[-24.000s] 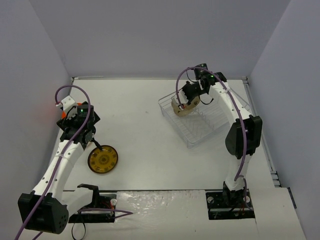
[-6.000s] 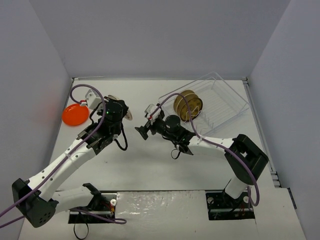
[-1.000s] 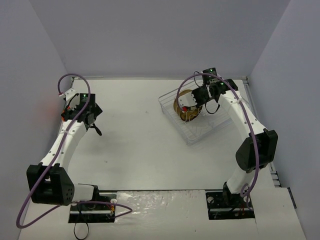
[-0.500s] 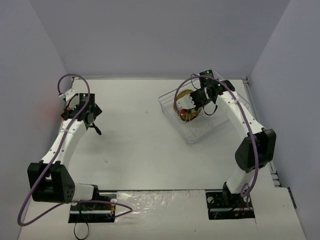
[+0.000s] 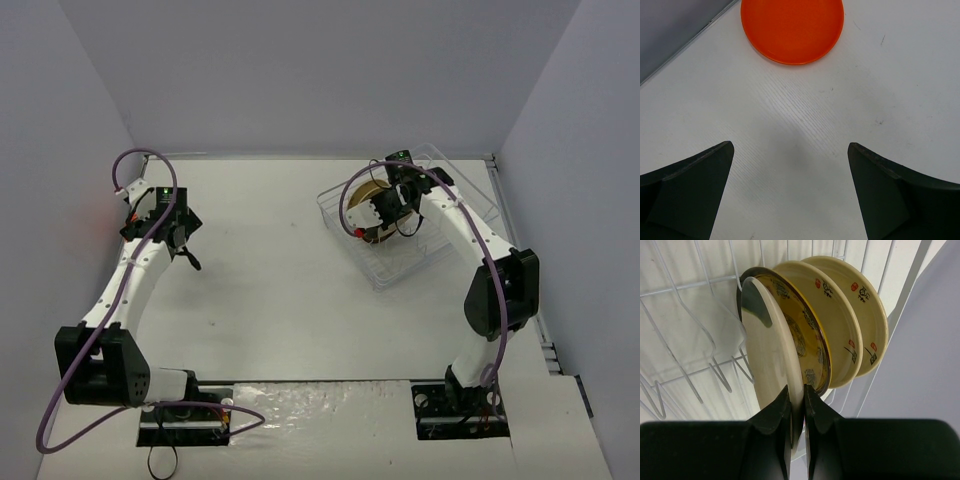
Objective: Load the plates into the dish rack
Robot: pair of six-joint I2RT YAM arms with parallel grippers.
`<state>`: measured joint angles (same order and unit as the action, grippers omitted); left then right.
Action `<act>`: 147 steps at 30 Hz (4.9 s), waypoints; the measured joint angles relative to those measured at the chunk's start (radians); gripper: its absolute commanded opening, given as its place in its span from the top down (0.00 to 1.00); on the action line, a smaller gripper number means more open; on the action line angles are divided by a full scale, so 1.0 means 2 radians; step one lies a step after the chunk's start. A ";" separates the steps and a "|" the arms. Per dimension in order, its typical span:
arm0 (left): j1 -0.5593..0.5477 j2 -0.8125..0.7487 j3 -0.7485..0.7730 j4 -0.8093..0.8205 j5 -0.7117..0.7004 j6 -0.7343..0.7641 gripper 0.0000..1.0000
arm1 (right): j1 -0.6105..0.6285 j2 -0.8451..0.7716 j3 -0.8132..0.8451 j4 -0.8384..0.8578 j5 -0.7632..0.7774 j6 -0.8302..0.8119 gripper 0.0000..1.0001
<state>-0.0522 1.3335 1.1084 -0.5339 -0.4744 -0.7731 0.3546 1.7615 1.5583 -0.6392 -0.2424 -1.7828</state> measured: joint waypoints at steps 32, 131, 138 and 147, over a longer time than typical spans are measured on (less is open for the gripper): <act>0.063 0.006 -0.021 -0.007 0.012 -0.016 0.03 | -0.001 -0.061 -0.035 0.099 -0.039 0.057 0.08; 0.039 0.073 -0.025 0.239 0.056 0.043 1.00 | -0.053 -0.316 -0.303 0.478 0.165 1.017 0.00; -0.001 0.004 -0.093 0.338 0.188 0.125 1.00 | -0.026 -0.288 -0.303 0.499 0.010 0.966 0.00; -0.063 -0.093 -0.137 0.416 0.420 0.217 1.00 | 0.077 -0.151 -0.226 0.444 -0.084 0.875 0.00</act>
<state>-0.1774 1.1476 0.8352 0.2974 0.3661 -0.3396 0.5091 1.4594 1.1054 0.2484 -0.4099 -0.0328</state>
